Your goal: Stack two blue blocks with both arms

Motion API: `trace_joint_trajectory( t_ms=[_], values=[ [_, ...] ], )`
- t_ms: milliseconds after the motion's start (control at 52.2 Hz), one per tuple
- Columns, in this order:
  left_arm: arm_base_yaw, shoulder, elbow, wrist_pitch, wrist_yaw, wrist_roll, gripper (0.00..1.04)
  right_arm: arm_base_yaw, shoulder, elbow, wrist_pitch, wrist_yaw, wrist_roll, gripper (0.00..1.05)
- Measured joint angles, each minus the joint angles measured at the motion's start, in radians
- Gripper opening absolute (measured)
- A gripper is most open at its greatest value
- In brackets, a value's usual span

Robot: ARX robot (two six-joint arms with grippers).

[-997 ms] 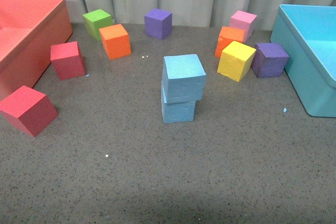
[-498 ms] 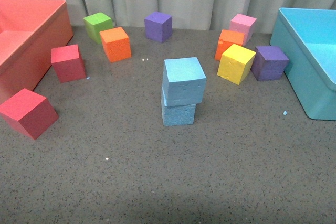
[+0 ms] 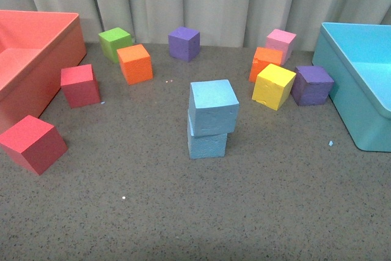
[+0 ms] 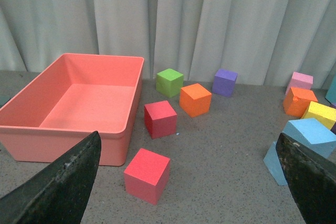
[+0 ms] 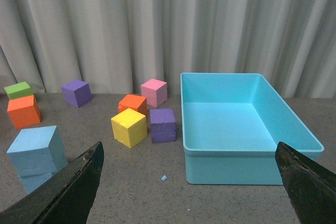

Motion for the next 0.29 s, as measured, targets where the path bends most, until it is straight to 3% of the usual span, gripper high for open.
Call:
trace_joint_trajectory(
  t_ms=[288],
  values=[
    [0.000,0.000,0.000,0.000,0.000,0.000,0.98,0.000,0.000,0.000,0.000,0.000,0.000,0.95]
  ],
)
